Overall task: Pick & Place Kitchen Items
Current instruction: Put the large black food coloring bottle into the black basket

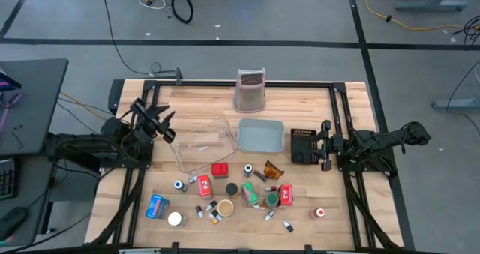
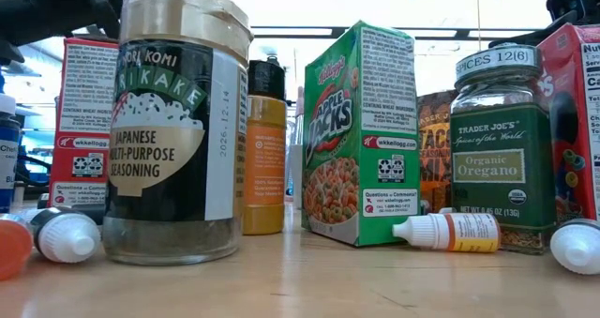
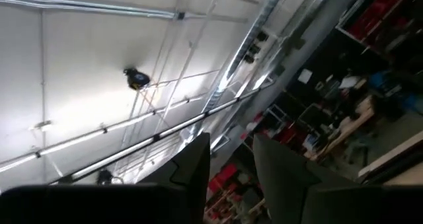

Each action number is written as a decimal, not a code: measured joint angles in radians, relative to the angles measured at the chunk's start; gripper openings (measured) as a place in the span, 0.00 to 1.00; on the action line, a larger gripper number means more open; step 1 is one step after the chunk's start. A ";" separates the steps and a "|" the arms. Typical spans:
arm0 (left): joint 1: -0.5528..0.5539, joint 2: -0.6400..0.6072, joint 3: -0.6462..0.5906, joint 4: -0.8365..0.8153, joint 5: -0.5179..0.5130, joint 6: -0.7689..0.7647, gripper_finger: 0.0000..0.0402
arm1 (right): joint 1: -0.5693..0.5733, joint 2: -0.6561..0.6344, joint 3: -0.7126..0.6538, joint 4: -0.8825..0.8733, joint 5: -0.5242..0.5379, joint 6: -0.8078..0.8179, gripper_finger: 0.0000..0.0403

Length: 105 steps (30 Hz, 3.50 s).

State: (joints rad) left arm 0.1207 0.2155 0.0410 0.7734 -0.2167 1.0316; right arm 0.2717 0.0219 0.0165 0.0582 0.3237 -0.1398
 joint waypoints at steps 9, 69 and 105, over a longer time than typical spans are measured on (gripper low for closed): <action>0.001 0.000 0.001 -0.005 -0.192 0.241 0.31 | 0.001 0.000 0.000 0.057 -0.092 0.142 0.38; 0.043 0.406 0.149 0.068 -0.052 -0.565 0.31 | -0.154 0.340 0.143 0.835 0.086 -0.703 0.38; 0.054 0.622 0.552 -0.497 0.319 -0.810 0.31 | -0.341 1.212 0.780 0.164 -0.340 -0.179 0.56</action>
State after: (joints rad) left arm 0.1749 0.8375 0.5928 0.2768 0.1027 0.2216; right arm -0.0691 1.2334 0.7962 0.2224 -0.0166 -0.3184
